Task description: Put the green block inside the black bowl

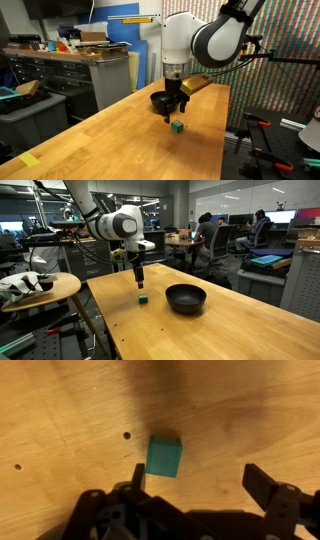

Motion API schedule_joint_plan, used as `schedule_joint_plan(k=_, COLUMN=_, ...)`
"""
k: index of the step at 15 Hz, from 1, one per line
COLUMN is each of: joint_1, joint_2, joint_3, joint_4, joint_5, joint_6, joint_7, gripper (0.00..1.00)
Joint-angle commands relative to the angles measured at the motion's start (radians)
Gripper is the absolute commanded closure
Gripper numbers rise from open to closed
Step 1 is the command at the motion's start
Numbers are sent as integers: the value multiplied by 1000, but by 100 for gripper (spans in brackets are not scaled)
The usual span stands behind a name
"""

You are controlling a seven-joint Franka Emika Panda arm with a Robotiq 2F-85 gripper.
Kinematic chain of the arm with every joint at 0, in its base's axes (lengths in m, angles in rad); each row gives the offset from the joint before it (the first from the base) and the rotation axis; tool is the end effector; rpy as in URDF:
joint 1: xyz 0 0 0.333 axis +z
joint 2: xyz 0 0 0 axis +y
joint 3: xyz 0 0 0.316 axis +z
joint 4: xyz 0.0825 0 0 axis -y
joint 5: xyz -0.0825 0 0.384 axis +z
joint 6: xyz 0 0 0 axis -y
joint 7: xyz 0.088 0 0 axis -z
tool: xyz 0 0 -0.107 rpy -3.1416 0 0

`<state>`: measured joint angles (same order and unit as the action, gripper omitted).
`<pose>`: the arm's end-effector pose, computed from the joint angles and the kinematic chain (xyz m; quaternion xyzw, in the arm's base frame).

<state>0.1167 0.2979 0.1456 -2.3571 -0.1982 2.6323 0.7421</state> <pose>0.4904 0.1391 0.2027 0.9875 -0.1552 0.0055 0.0268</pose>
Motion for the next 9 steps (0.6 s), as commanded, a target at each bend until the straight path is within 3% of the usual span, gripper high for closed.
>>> schedule_joint_plan(k=1, joint_1=49, joint_2=87, joint_3=-56, joint_4=69, joint_5=54, joint_6=8, joint_7=-35, gripper=0)
schedule_joint_plan(k=9, joint_1=87, joint_2=117, joint_3=-104, joint_4=69, joint_5=124, joint_6=13, joint_7=-27, gripper=0)
